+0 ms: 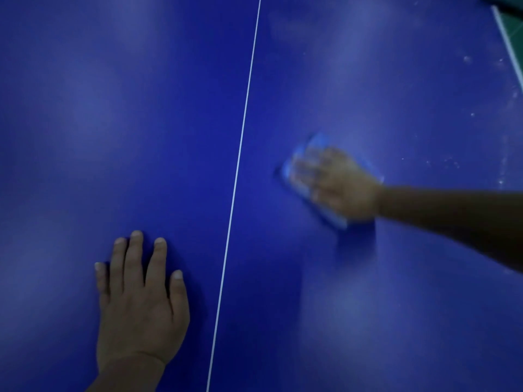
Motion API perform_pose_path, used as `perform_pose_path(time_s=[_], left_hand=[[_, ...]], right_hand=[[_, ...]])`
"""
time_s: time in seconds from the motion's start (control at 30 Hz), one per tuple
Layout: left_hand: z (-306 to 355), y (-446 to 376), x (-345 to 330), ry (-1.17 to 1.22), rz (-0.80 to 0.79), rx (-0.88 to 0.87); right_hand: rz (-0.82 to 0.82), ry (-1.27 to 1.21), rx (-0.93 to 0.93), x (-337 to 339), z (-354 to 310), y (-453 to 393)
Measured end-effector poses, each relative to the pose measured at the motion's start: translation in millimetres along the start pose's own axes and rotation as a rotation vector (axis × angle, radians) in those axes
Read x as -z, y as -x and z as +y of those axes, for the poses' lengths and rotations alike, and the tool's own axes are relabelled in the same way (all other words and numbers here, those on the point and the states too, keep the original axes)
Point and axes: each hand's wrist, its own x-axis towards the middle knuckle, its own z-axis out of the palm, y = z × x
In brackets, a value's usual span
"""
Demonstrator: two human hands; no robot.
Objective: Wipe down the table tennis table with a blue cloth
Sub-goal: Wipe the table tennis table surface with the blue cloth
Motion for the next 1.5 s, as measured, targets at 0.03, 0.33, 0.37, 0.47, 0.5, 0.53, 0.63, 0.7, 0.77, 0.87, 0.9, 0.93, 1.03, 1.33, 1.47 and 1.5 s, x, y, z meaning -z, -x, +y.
perform_pose_path(time_s=[0.03,0.33,0.37,0.47,0.5,0.53,0.63,0.7,0.77,0.87,0.9,0.93,1.03,1.33,1.47,1.5], left_hand=[[0,0,0,-0.005,-0.001,0.001],[-1,1,-2,-0.002,0.014,-0.003],[-2,1,-2,-0.003,0.014,-0.001],[-3,0,-2,-0.010,0.022,-0.004],[-3,1,-2,-0.015,0.026,-0.003],[-3,1,-3,-0.020,0.030,-0.005],[-2,0,-4,-0.031,0.046,-0.011],[-3,1,-5,-0.032,0.050,-0.014],[-4,1,-6,-0.021,0.055,-0.018],[-5,1,-7,-0.004,0.056,-0.023],[-5,1,-7,0.006,0.058,-0.020],[-5,1,-6,0.011,0.062,-0.017],[-4,1,-6,0.017,0.072,-0.016],[-7,4,-11,0.038,0.125,-0.029],[-8,2,-7,0.116,0.122,-0.044],[-9,4,-4,0.183,0.119,-0.042]], right_hand=[[0.017,-0.035,-0.265,3,30,-17],[-0.076,-0.133,-0.205,1,-46,15],[-0.093,-0.156,-0.089,4,-55,28],[-0.086,-0.095,-0.250,8,-1,23],[-0.107,-0.024,-0.397,3,30,15],[-0.155,0.025,-0.571,1,59,7],[-0.148,-0.117,-1.018,0,106,-6],[-0.079,-0.206,-1.081,1,90,-6],[-0.050,-0.147,-0.920,0,46,9],[-0.076,-0.143,-0.569,8,-75,62],[-0.068,-0.171,-0.423,8,-116,81],[-0.080,-0.208,-0.299,11,-141,94],[-0.100,-0.172,-0.222,12,-112,89],[-0.021,-0.134,-0.681,11,-96,4],[-0.047,-0.252,-0.052,19,-224,67],[-0.061,-0.272,0.029,20,-220,76]])
